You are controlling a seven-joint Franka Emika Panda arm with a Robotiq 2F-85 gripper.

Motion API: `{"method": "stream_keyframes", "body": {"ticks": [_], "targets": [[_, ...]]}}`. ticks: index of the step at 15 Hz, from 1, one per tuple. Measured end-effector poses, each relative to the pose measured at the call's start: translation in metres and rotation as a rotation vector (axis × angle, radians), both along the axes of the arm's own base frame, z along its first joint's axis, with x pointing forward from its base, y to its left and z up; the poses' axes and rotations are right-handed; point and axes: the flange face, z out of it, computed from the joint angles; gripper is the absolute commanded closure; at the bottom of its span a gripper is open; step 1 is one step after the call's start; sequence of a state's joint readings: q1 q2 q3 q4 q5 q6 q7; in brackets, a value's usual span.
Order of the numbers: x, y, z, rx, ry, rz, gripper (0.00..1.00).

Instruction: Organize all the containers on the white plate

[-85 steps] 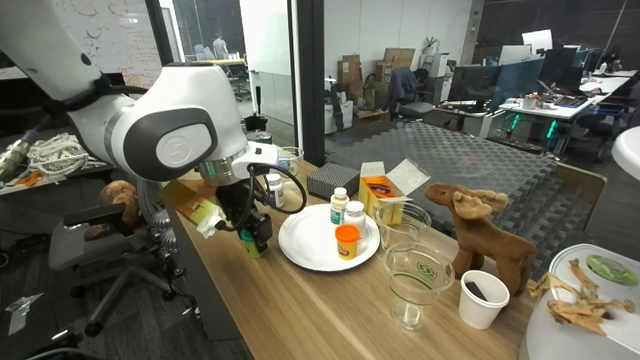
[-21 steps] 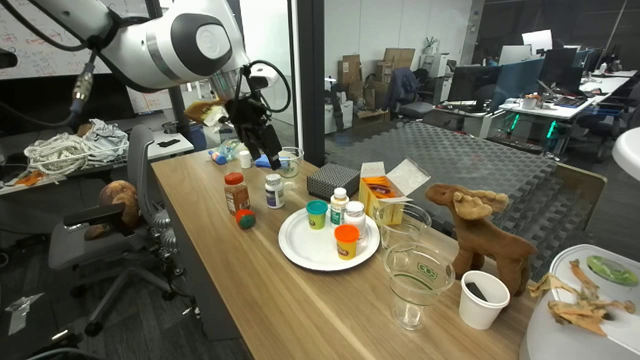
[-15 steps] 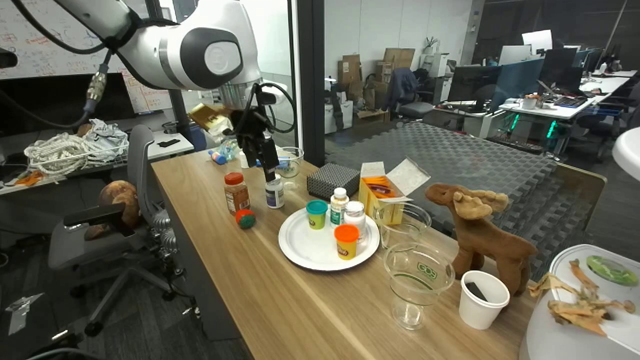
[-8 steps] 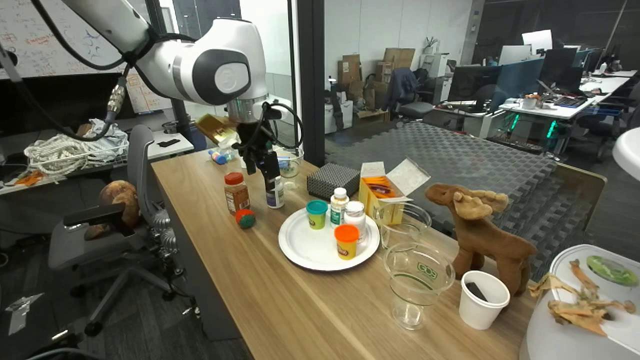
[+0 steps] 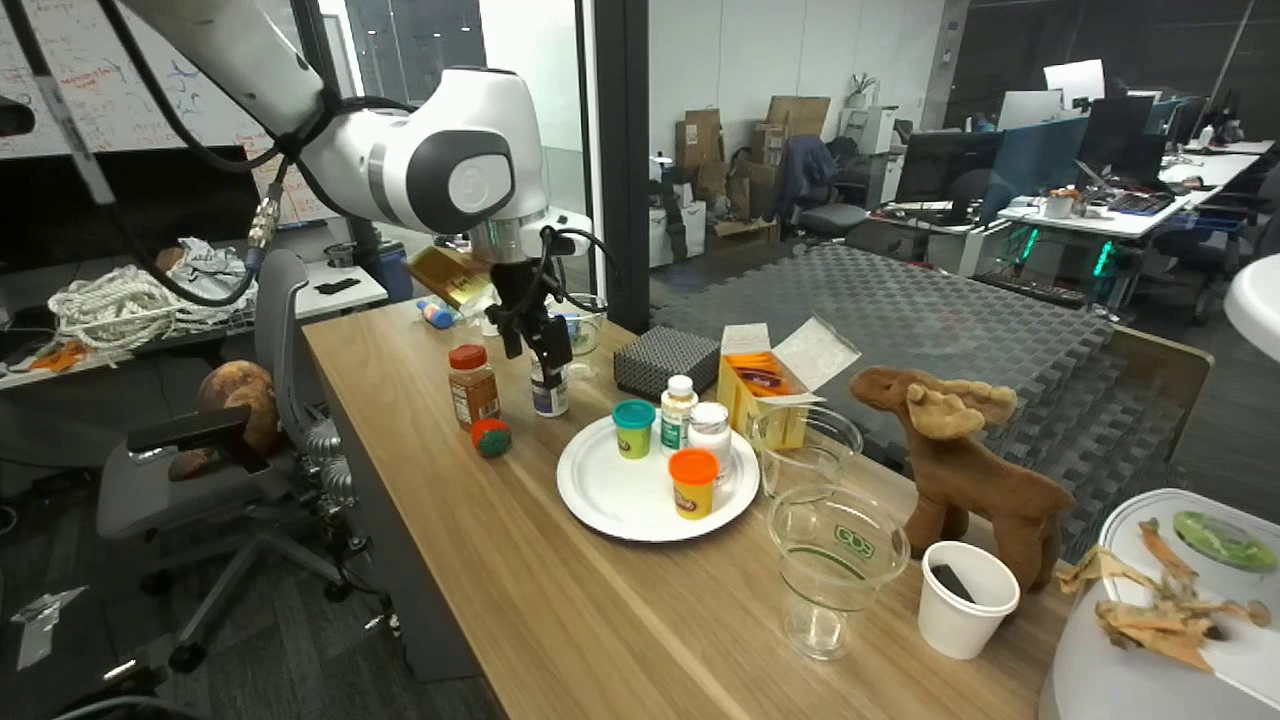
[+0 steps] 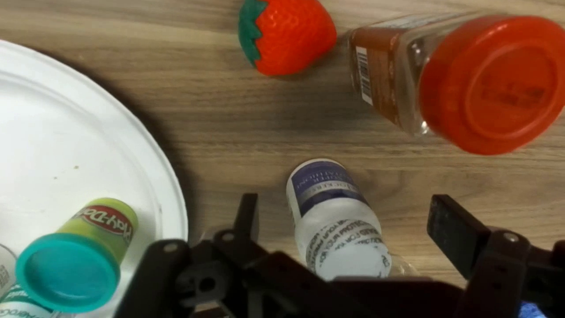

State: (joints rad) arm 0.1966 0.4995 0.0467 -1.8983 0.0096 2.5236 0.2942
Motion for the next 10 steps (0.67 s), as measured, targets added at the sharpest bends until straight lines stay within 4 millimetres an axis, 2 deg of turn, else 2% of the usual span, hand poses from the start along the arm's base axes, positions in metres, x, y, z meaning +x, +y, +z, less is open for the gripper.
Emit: {"method": "stream_keyframes", "body": {"ticks": [2, 3, 7, 8, 10], "targets": [[0.0039, 0.0008, 0.0009, 0.004, -0.021, 0.009, 0.37], [0.0051, 0.0011, 0.0013, 0.005, -0.025, 0.011, 0.47], [0.0074, -0.0002, 0.0035, 0.004, -0.032, 0.01, 0.77], [0.0084, -0.0011, 0.0057, 0.003, -0.036, 0.01, 0.74], [0.0095, -0.0018, 0.0095, 0.002, -0.043, 0.009, 0.76]]}}
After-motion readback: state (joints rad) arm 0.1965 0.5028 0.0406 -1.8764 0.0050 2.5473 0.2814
